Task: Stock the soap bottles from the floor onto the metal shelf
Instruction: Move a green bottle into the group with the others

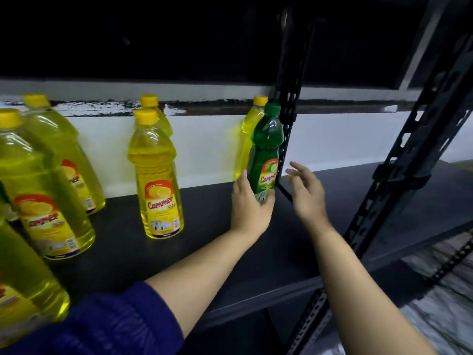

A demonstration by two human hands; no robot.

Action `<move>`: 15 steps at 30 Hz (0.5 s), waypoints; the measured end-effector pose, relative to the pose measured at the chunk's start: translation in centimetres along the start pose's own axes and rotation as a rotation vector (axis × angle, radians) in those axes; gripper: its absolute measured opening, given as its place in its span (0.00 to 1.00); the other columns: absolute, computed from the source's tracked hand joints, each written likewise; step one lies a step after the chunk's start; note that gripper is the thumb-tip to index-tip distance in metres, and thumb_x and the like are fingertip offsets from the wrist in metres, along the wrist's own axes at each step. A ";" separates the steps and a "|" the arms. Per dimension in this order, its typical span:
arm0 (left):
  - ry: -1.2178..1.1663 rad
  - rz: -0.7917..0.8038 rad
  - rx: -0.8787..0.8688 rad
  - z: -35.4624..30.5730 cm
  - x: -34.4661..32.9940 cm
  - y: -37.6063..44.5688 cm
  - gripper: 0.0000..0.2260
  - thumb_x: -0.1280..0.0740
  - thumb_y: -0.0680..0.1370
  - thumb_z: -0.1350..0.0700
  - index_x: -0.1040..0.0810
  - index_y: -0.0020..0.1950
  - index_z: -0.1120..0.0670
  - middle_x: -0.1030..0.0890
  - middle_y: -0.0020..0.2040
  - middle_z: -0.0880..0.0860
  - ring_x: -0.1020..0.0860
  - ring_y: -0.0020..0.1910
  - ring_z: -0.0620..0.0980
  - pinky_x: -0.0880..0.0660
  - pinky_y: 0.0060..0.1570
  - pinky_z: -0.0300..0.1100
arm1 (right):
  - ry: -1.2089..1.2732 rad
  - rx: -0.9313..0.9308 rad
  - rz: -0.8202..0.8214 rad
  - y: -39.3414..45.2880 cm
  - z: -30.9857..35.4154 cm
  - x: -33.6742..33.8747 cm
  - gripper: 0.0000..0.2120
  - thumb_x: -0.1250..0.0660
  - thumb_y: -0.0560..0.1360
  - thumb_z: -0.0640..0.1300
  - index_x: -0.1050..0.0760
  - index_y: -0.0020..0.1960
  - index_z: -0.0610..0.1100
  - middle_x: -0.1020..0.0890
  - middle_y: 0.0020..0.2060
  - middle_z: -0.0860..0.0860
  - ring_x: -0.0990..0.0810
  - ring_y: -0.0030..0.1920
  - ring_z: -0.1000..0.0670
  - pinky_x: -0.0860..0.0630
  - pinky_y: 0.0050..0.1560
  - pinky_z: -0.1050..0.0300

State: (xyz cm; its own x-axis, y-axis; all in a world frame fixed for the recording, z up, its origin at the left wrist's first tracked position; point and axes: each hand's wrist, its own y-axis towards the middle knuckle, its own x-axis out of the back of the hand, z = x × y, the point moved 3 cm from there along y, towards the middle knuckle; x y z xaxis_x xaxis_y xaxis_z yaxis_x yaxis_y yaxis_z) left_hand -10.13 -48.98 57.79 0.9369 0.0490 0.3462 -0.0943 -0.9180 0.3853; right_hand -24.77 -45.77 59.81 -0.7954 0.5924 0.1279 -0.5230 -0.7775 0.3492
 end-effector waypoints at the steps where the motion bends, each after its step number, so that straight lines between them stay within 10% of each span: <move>1: -0.004 -0.026 -0.003 0.1 -0.6 0.6 0.36 0.27 0.79 0.51 0.40 0.81 0.59 0.32 0.75 0.58 0.32 0.75 0.56 0.35 0.70 0.40 | 0.027 -0.048 0.054 0.2 -0.4 -0.6 0.21 0.38 0.77 0.47 0.22 0.68 0.53 0.16 0.60 0.55 0.17 0.60 0.56 0.22 0.66 0.56; 4: -0.021 -0.062 -0.016 0.7 -1.2 1.8 0.34 0.28 0.80 0.51 0.38 0.81 0.59 0.30 0.75 0.58 0.31 0.74 0.55 0.35 0.69 0.38 | 0.089 -0.133 0.178 0.4 -1.5 -2.2 0.25 0.39 0.71 0.55 0.23 0.68 0.61 0.18 0.65 0.58 0.21 0.67 0.56 0.25 0.71 0.46; 10: -0.041 -0.038 -0.071 1.9 -0.2 2.9 0.32 0.28 0.80 0.48 0.36 0.80 0.56 0.27 0.73 0.54 0.28 0.72 0.51 0.29 0.70 0.46 | 0.213 -0.186 0.188 0.5 -1.5 -2.9 0.19 0.45 0.83 0.49 0.20 0.66 0.51 0.14 0.57 0.55 0.15 0.58 0.49 0.20 0.50 0.53; 15: -0.073 -0.101 -0.073 2.4 0.9 3.4 0.36 0.29 0.74 0.37 0.34 0.76 0.53 0.23 0.67 0.52 0.23 0.65 0.51 0.23 0.64 0.52 | 0.146 -0.166 0.287 -0.1 -1.9 -2.8 0.24 0.47 0.77 0.50 0.18 0.65 0.52 0.13 0.58 0.54 0.15 0.58 0.48 0.24 0.61 0.46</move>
State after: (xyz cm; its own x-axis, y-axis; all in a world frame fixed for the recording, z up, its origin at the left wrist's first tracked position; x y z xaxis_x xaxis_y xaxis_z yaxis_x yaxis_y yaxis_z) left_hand -8.76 -53.05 57.36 0.9646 0.1087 0.2404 -0.0200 -0.8785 0.4774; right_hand -23.06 -47.76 57.63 -0.9462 0.3177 0.0612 -0.3048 -0.9388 0.1608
